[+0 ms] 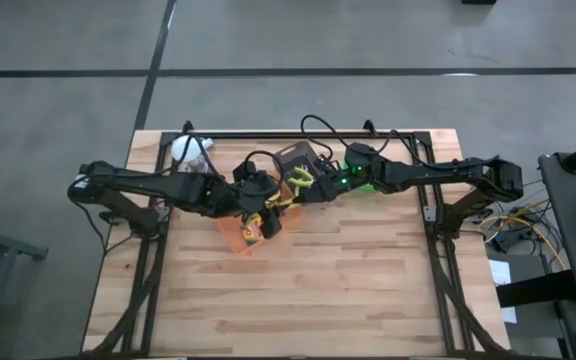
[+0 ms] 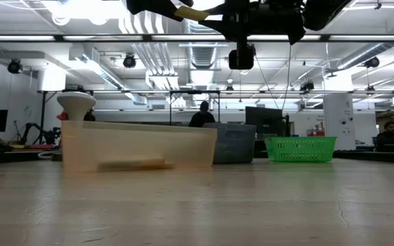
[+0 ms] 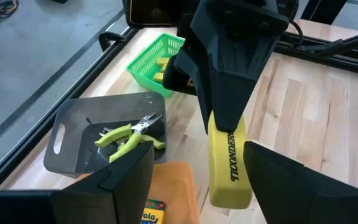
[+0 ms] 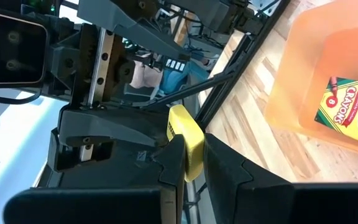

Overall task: Pick & Place School Supplies
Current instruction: Put the yellow eraser into the green bin

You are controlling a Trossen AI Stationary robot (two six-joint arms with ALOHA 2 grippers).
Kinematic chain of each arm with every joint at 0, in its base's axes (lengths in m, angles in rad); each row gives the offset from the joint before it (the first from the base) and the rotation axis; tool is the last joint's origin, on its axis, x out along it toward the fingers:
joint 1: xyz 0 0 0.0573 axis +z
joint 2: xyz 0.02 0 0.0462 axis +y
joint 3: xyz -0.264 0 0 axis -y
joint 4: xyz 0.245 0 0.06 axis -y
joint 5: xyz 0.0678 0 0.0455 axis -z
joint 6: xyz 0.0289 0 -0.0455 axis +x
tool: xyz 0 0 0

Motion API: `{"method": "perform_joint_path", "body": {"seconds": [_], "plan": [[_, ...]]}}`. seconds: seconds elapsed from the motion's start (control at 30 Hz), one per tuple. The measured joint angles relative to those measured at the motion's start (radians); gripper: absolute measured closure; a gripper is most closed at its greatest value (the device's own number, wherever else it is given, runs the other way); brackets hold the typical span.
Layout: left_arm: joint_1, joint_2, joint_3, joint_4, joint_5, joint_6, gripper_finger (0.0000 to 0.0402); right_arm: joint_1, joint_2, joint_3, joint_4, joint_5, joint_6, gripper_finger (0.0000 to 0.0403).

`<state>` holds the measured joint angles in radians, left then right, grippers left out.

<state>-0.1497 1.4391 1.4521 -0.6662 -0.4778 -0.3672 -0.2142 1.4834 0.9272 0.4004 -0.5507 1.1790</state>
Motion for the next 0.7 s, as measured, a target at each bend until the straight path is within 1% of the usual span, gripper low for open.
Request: {"method": "perform_joint_path", "body": {"seconds": [0.37,0.7], "plan": [[0.0,-0.002,0.0,-0.059,0.0,-0.009,0.0147,-0.034,0.0,0.0,-0.014,0.001,-0.001,0.036],[0.0,-0.002,0.0,-0.09,0.001,-0.029,0.0147,-0.12,-0.005,0.0,-0.191,0.003,-0.069,0.036]]}}
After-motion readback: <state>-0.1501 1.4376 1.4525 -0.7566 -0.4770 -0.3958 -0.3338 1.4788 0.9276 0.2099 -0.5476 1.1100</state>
